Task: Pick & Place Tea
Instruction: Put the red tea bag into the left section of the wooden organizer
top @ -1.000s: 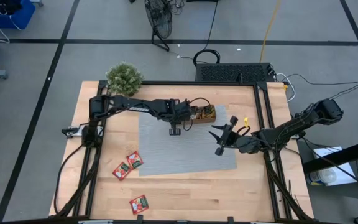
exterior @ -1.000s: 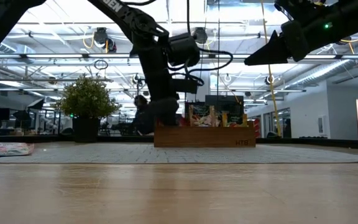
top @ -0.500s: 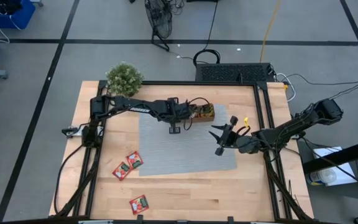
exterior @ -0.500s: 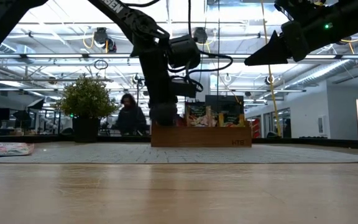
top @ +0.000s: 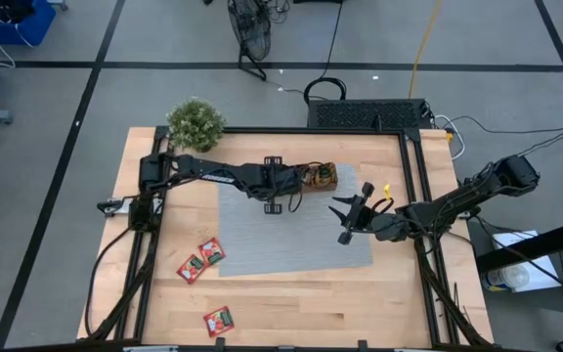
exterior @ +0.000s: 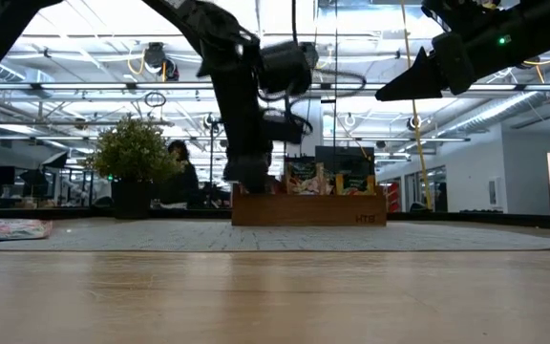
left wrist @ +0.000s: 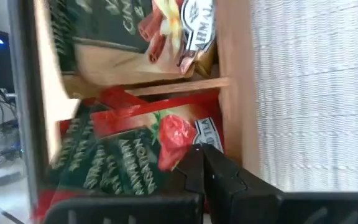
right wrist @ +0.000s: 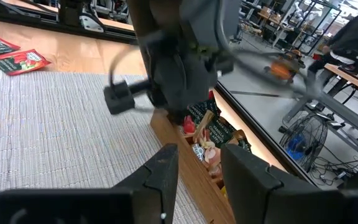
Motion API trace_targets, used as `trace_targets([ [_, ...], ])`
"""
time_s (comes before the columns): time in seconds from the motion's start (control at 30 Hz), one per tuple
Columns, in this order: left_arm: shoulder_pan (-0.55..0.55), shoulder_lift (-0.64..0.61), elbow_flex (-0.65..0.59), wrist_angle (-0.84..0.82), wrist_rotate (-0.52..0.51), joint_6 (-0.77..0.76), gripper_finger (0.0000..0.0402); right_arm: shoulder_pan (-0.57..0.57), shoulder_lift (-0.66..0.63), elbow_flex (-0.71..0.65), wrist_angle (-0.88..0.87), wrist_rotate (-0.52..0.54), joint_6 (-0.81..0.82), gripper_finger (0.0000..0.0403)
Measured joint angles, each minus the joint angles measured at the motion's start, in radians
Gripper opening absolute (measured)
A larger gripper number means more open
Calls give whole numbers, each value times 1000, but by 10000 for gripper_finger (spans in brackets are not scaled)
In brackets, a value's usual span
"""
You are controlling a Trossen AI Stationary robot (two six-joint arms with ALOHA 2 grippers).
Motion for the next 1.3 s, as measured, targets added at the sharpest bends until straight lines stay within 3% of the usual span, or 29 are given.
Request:
trace_targets([
  [0.2,-47,-117,1,-54,-98,-22,22,0,0,0,0,-1,0,106],
  [0.3,-82,-191,1,-181,-108,-105,24,0,0,0,0,-1,0,107],
  [0.47,-150,-307,1,-478,96,-496,37,0,0,0,0,-1,-1,105],
  [0.6,-232,-380,-56,-642,216,-842,82,0,0,0,0,-2,-1,109],
  [0.87,-463,-466,-282,-629,238,-1281,208,0,0,0,0,-27,-1,106],
  [1.07,-494,-511,-469,-548,266,-1332,240,0,0,0,22,-186,25,106],
  [1.3,-415,-615,-666,-291,366,-1240,241,0,-1,0,47,-210,9,105],
])
